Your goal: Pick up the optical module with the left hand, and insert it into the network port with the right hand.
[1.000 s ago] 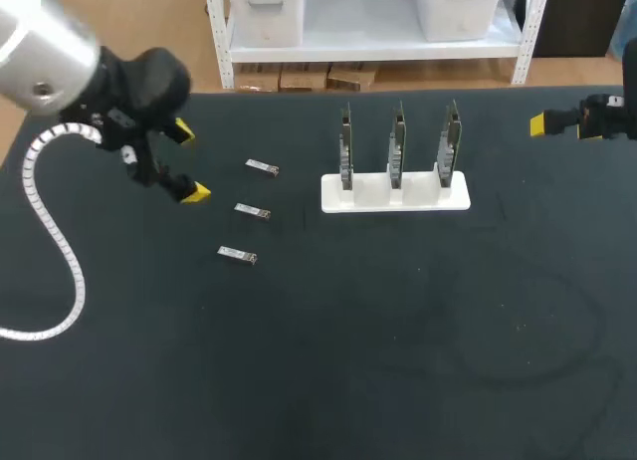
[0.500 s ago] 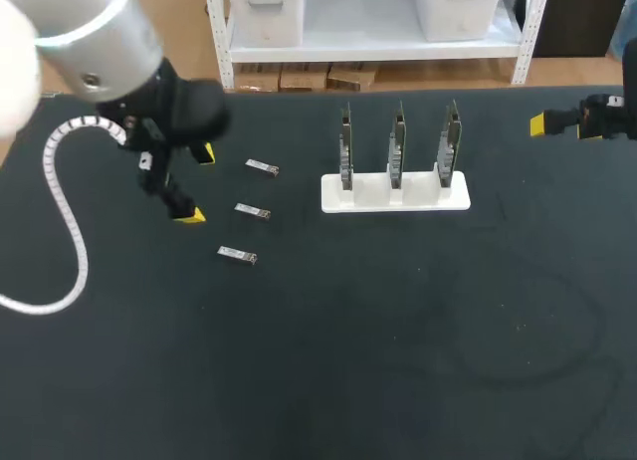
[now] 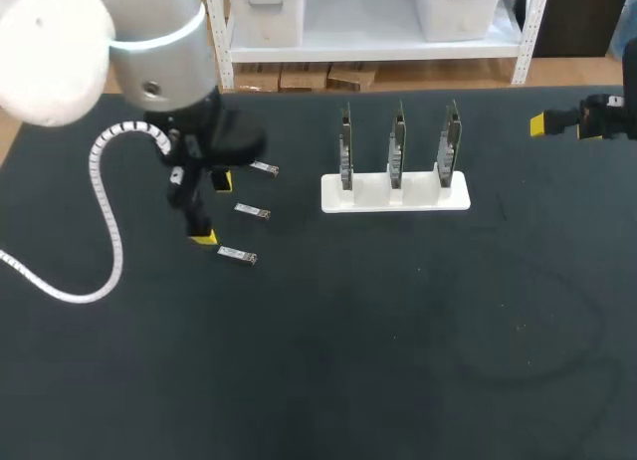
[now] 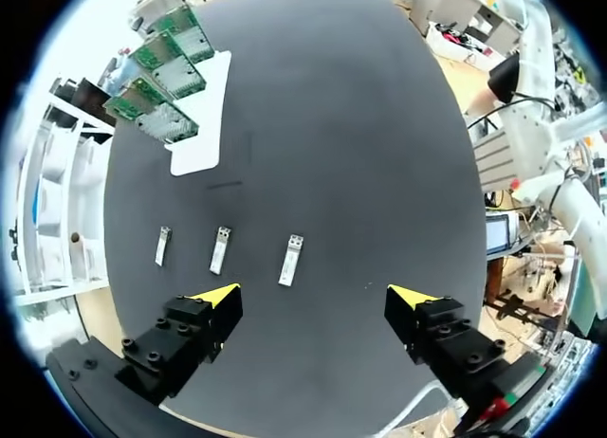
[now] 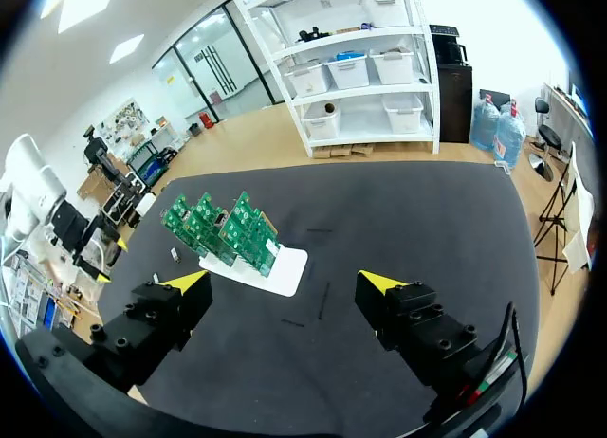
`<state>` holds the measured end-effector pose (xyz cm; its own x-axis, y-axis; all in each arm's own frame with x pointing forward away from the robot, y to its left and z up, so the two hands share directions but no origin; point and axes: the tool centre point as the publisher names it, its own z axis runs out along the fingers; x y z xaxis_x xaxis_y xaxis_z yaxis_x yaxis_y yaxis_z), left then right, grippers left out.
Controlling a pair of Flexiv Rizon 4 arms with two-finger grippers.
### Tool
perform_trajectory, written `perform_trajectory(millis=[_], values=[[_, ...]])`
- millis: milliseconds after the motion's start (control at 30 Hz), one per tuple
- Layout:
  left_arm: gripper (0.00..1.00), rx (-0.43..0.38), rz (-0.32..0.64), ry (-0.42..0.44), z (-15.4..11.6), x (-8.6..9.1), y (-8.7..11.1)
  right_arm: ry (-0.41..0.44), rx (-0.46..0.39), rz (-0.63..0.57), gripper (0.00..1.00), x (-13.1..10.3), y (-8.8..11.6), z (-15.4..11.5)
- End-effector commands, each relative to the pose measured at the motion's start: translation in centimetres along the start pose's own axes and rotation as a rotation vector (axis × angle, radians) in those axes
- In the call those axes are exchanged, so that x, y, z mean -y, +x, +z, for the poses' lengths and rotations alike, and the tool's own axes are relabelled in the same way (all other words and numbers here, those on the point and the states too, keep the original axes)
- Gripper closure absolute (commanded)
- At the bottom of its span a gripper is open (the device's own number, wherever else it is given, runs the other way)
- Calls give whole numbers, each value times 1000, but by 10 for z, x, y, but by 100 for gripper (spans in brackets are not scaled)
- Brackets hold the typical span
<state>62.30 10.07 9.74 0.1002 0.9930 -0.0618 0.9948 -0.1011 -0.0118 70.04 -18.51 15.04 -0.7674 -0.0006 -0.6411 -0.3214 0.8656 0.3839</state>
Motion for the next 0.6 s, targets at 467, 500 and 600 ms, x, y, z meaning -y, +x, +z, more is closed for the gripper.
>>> perform_trajectory(millis=[467, 500, 600], values=[[0, 55, 61, -55, 35, 20, 4, 5, 1, 0, 0, -1, 1, 0], [0, 55, 61, -54, 36, 18, 3, 5, 1, 0, 0, -1, 1, 0], [0, 53, 55, -56, 35, 15, 3, 5, 1, 0, 0, -1, 1, 0]])
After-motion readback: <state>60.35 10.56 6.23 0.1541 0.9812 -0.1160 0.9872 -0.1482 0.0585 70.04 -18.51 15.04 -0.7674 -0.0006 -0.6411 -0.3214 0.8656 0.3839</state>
